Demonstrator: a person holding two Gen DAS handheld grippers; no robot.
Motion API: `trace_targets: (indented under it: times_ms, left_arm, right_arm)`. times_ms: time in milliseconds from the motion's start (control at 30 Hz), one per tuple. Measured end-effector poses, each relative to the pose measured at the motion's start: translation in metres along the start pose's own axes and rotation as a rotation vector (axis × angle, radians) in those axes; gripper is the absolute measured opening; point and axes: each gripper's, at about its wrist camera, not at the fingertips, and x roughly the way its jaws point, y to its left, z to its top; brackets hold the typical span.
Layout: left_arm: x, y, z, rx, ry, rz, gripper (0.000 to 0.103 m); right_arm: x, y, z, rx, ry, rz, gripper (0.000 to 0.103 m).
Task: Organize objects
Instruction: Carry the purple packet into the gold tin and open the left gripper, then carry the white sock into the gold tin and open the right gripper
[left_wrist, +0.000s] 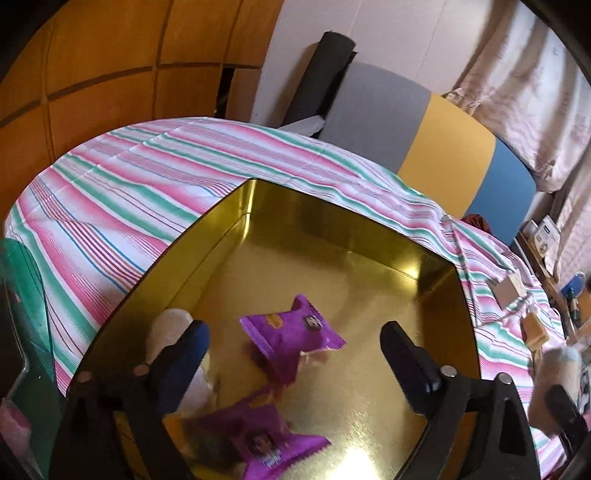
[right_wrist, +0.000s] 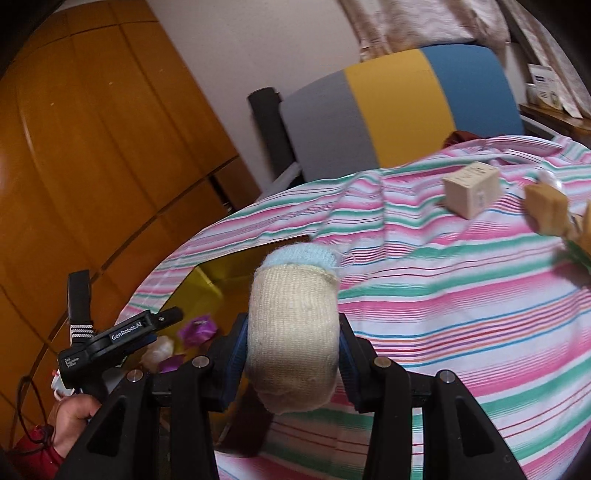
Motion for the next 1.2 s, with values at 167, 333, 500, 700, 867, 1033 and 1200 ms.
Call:
trace_targets:
  times_ms: [167,333,500,700,867,1033,1200]
  left_arm:
    - [-0.012,-0.002,-0.008,0.023,-0.016,-0.006,0.101]
    - [-0.025,0.011,-0.008,-0.017,-0.037,0.019,0.102]
    - [-0.041,0.033,-0.005,-0.09,-0.078,0.064,0.102]
    - [-0.058,0.052,-0.003,-0.118,-0.102,0.127,0.102]
    - [-0.07,0.072,-0.008,-0.186,-0.111,0.141,0.103]
    - [-0.074,0.08,-0.014,-0.216,-0.1,0.145,0.103]
    - [-0.072,0.076,-0.016,-0.211,-0.088,0.14,0.103]
  right_arm:
    - [0.006,0.02,-0.001,-0.035,0.019,0.039,0.045]
    - [0.019,0.04,-0.001,-0.083,0.061,0.076,0.045]
    - [0.048,0.075,-0.008,-0.199,0.148,0.079,0.045]
    - [0.095,0.099,-0.015,-0.231,0.282,0.055,0.045]
    - [0.124,0.106,-0.025,-0.211,0.379,0.064,0.045]
    - [0.145,0.108,-0.034,-0.176,0.442,0.069,0.046]
    - [0.133,0.104,-0.029,-0.139,0.394,0.086,0.051]
